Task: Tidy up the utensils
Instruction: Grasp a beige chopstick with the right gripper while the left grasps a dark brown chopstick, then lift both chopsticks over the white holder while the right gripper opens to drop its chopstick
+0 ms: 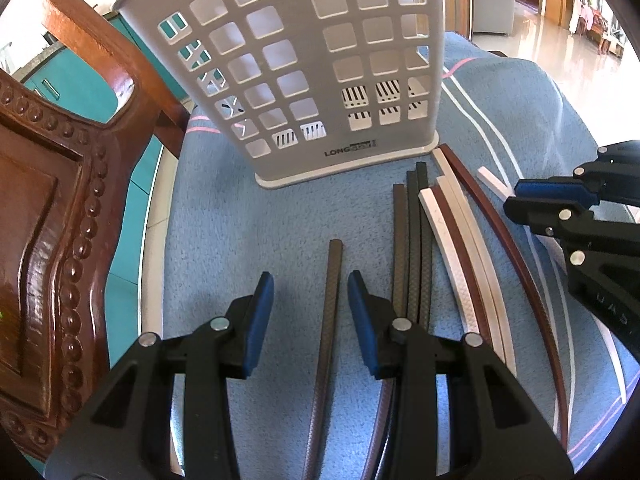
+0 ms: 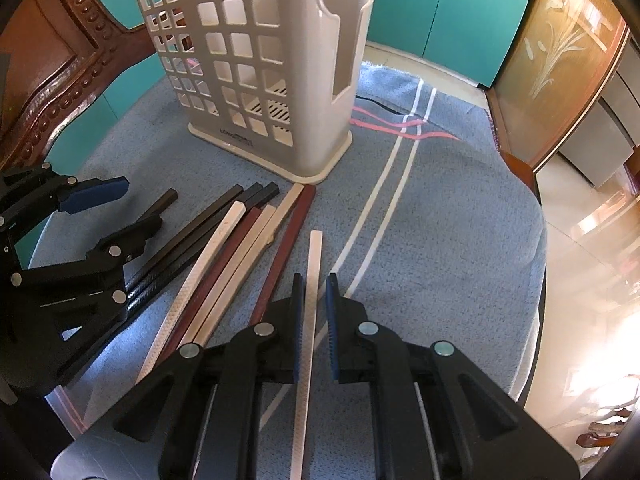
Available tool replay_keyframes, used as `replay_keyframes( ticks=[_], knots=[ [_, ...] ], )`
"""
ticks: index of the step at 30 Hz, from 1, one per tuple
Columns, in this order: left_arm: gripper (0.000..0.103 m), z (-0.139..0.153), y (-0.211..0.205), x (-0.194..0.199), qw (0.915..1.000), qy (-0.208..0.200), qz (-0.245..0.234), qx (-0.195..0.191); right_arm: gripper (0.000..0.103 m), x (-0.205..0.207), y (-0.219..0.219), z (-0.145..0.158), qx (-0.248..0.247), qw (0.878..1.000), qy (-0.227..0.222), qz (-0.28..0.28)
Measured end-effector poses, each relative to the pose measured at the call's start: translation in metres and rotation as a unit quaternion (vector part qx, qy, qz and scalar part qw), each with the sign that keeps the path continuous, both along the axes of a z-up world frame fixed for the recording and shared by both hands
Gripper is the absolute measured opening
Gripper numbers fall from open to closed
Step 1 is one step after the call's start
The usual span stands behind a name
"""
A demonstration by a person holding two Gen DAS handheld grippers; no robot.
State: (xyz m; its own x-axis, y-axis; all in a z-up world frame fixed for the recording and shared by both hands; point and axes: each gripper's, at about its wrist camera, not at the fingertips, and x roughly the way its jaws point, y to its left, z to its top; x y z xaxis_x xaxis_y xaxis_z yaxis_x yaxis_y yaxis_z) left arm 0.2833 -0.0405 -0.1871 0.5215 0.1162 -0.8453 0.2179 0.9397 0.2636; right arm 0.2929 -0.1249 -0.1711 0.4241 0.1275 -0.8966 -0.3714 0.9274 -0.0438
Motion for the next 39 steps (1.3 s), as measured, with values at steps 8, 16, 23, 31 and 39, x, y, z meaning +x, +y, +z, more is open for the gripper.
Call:
replay_keyframes(
  ticks=[8,16,23,31,39],
  knots=[
    [0.036,0.002,-0.001,0.002,0.9999,0.0,0.004,-0.01,0.011,0.0,0.002,0.001,-0.007,1.0,-0.009,0.006],
    [0.008,0.008,-0.002,-0.003,0.9974,0.018,-0.023,-0.066,0.007,-0.009,-0.014,0.022,0.022,0.999,-0.039,-0.001],
    [0.007,0.07,0.029,-0.034,0.9888,-0.049,-0.021,-0.14,0.007,-0.051,-0.053,0.103,0.096,0.988,-0.119,0.006],
    [0.007,0.163,0.059,-0.097,0.9655,-0.162,-0.037,-0.201,0.007,-0.111,-0.09,0.183,0.174,0.966,-0.191,0.021],
    [0.007,0.259,0.084,-0.095,0.932,-0.278,-0.025,-0.232,0.007,-0.094,-0.092,0.272,0.267,0.923,-0.277,-0.003]
  ],
)
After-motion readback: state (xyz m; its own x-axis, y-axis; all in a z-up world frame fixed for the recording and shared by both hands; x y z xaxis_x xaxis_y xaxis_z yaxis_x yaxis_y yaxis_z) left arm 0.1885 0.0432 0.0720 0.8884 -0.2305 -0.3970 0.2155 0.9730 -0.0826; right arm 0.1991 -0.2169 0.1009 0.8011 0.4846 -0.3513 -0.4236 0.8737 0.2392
